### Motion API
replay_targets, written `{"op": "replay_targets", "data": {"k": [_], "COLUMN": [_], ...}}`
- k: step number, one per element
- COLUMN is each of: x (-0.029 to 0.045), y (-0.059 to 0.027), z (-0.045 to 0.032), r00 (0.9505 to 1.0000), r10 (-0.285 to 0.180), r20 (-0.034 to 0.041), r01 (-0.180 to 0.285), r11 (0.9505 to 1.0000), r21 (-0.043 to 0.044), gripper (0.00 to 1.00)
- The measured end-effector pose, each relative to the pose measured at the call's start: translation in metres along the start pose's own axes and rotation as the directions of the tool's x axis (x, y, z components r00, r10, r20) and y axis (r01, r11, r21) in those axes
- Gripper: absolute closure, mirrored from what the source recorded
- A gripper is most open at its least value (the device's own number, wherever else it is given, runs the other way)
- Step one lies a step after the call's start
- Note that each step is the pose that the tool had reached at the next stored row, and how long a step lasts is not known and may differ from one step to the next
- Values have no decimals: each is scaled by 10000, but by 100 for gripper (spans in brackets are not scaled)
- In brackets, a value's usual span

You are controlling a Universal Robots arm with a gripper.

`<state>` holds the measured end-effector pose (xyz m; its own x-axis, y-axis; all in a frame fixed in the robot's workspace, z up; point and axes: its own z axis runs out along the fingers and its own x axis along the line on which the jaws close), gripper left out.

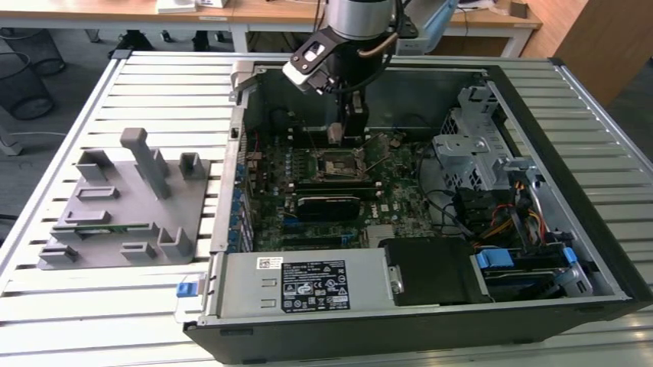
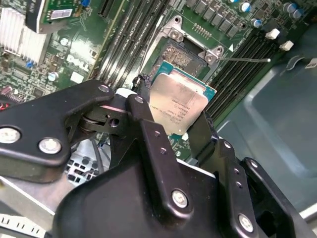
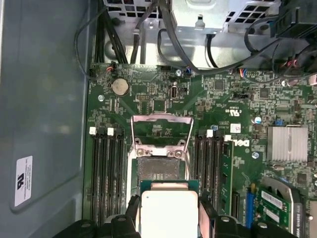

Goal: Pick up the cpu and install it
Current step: 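Place the cpu into insertion slot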

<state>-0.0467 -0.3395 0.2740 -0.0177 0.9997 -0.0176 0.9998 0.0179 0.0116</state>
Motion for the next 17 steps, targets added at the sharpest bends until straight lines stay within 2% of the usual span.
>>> {"op": "replay_targets", "data": {"k": [5,9,17], "x": [16,18,31], "y": [-1,-3,-4], "z": [91,159,291], "r00": [10000,9994,9994], "r10": [-51,-355,-347], "r20": [0,-1,-3], "r01": [51,355,347], "r11": [10000,9994,9994], "r21": [-5,-11,-12], "gripper": [46,46,46]}}
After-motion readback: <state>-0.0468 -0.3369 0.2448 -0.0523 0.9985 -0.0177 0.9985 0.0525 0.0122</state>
